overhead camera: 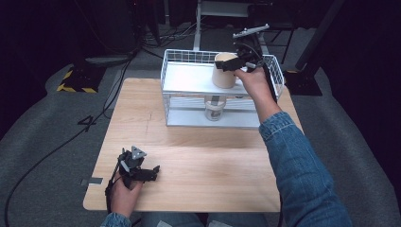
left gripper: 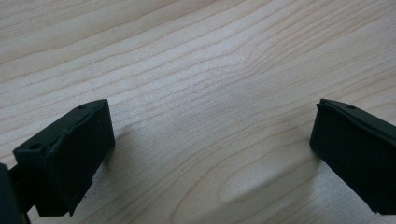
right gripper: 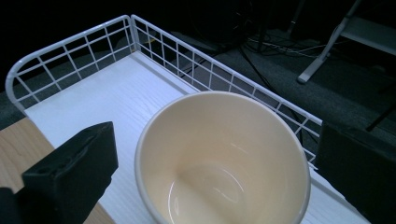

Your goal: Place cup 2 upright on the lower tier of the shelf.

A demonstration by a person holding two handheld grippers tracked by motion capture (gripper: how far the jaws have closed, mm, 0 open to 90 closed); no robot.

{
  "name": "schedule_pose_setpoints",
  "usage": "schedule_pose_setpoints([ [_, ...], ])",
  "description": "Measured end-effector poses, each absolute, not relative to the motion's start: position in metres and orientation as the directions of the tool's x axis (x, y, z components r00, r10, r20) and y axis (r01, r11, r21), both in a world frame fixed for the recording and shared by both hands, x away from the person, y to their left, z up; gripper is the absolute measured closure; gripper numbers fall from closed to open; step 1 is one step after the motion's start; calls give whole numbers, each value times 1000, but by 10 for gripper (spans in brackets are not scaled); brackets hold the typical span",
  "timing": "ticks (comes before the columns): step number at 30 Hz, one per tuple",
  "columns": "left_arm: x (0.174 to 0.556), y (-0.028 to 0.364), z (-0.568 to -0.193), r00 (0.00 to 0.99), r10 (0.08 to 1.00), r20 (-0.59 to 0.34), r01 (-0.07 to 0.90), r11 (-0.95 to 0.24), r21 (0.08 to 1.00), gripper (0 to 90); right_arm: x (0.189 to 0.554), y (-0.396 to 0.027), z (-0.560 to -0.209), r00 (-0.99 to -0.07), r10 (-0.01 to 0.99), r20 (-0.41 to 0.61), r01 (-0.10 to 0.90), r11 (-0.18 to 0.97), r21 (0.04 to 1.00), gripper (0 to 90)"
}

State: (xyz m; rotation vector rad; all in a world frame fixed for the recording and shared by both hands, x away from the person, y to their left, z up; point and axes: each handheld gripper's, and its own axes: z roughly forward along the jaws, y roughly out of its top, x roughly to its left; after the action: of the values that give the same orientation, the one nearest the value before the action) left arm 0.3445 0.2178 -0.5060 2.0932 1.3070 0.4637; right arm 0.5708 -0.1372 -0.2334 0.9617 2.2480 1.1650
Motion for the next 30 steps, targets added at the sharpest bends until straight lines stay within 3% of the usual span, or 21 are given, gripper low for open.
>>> schedule_pose_setpoints([
  [17, 343, 219, -506, 456, 890, -30, 674, -323, 665, 4, 508, -170, -214, -733, 677, -63, 291, 397, 870, 5],
  [30, 345, 223, -506, 486, 874, -28, 661, -347, 665, 4, 466, -208, -225, -750, 658, -65, 276, 401, 874, 5],
])
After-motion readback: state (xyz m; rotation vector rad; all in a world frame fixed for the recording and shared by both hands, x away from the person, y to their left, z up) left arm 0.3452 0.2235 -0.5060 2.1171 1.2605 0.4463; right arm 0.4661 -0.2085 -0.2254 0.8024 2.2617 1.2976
